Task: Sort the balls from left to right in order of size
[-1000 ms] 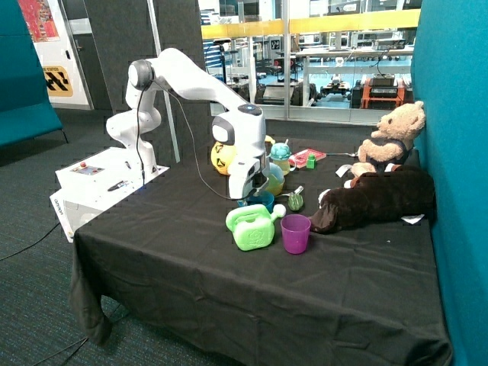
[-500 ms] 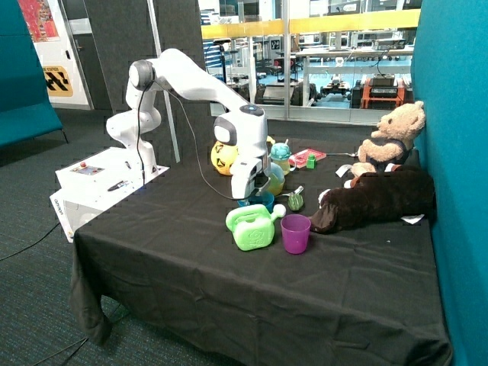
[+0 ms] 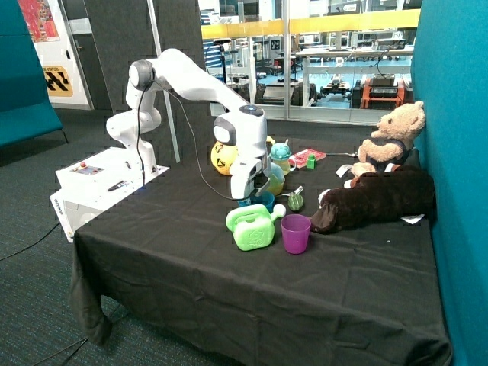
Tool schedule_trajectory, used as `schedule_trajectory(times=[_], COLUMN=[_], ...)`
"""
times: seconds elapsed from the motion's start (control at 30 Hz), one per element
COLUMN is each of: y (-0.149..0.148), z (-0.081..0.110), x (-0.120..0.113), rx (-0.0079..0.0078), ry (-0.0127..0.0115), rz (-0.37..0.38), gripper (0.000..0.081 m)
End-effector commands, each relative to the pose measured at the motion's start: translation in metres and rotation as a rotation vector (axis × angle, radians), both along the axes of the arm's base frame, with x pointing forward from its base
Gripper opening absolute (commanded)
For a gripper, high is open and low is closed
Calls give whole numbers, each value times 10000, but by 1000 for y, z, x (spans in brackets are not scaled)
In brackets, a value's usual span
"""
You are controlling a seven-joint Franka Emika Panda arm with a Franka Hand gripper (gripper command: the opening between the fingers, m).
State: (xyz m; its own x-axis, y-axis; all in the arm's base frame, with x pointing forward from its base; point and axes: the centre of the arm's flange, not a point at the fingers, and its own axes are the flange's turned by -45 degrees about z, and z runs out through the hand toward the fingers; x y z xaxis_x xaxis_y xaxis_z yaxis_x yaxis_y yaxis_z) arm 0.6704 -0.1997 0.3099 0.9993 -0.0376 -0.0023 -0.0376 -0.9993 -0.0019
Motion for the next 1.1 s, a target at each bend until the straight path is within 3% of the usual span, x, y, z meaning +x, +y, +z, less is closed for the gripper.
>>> schedule_trajectory(times=[0.0, 0.33, 0.5, 1.07], y=[-3, -1, 10, 28], z=[1, 8, 26, 68], x=[-2, -3, -5, -8], rx=[-20, -19, -19, -19], ry=[-22, -22, -22, -23], rz=[-85, 75, 491, 876], gripper=[0, 0, 0, 0])
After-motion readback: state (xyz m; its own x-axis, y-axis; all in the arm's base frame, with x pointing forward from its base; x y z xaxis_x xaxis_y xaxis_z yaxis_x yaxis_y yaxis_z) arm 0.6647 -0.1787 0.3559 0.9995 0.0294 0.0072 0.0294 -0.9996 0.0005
